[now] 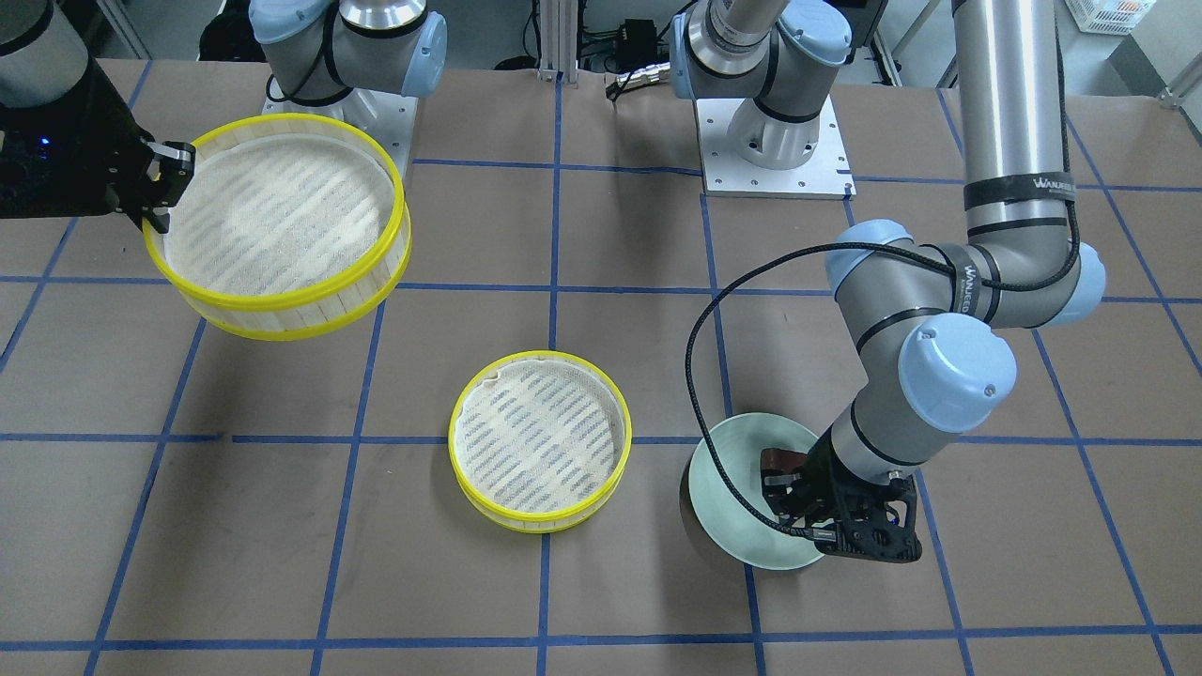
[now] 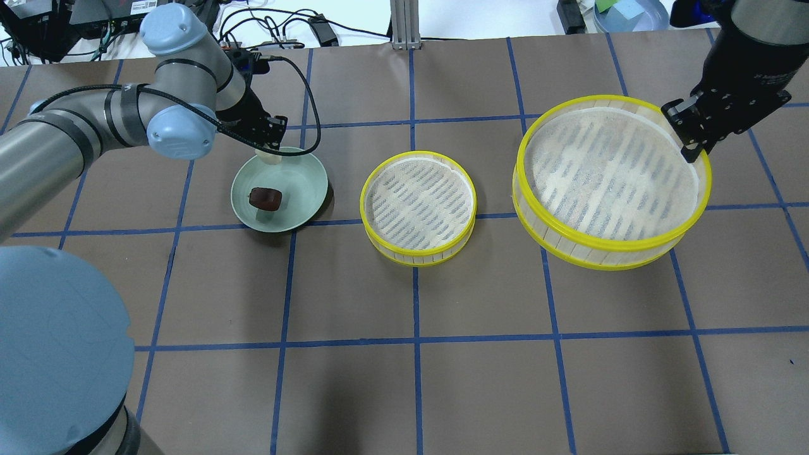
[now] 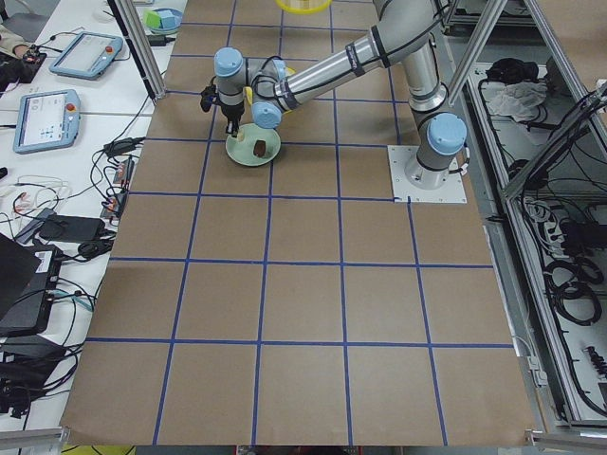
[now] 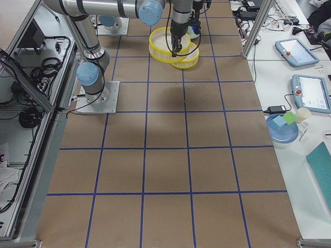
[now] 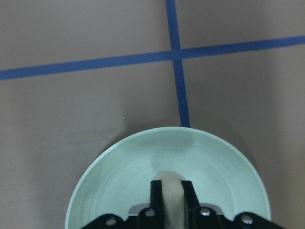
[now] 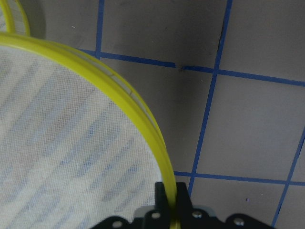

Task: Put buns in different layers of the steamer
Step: 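Carry the white bun with the left gripper into the bottom tier, release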

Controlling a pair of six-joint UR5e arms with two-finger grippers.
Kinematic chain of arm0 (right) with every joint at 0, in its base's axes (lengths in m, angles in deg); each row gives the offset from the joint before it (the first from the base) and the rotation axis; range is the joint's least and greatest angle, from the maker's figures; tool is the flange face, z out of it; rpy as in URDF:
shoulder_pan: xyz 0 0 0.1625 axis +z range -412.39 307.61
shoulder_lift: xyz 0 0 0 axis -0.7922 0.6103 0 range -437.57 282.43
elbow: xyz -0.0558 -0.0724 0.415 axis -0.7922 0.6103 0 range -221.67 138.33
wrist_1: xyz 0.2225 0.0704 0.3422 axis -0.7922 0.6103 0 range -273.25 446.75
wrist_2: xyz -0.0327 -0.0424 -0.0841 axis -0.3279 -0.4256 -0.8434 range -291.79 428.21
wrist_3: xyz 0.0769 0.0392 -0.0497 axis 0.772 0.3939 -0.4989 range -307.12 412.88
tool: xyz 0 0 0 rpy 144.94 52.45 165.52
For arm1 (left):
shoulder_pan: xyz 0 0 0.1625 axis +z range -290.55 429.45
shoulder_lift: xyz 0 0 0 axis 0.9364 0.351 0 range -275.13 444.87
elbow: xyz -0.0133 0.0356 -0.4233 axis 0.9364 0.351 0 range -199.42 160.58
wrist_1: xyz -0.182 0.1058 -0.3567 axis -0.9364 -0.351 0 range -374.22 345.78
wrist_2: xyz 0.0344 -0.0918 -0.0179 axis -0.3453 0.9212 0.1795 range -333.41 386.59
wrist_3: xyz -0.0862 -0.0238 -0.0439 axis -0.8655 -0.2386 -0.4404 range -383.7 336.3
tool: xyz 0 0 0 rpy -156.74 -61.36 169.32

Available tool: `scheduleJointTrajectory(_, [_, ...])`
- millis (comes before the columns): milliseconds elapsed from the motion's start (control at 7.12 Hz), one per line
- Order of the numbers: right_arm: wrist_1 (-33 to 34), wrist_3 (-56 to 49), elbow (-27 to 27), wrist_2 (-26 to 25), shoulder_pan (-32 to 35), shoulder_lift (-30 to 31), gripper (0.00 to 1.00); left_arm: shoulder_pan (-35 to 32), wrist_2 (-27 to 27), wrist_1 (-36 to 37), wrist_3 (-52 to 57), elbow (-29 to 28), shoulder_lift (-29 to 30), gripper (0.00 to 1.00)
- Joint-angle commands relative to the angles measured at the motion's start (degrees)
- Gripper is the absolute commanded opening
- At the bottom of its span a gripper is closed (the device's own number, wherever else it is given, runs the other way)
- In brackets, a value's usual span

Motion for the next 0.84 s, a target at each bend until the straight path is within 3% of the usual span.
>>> scheduleJointTrajectory(0, [0.05, -0.13, 0.02, 0.02, 0.00, -0.01, 0.00, -4.18, 0.42, -0.61, -9.91, -0.63, -3.14, 0.00])
scheduleJointTrajectory(281, [0.14, -0.13, 0.02, 0.02, 0.00, 0.08, 0.00, -10.33, 1.03, -0.52, -18.81, -0.10, -3.15, 0.00])
scheduleJointTrajectory(561, [0.14, -0.13, 0.02, 0.11, 0.09, 0.08, 0.00, -13.85, 7.86, 0.10, -23.30, 0.60, -2.01, 0.00])
scheduleJointTrajectory(702, [0.14, -0.13, 0.02, 0.11, 0.09, 0.08, 0.00, -16.22, 8.06, 0.27, -24.89, 1.39, -1.40, 0.00])
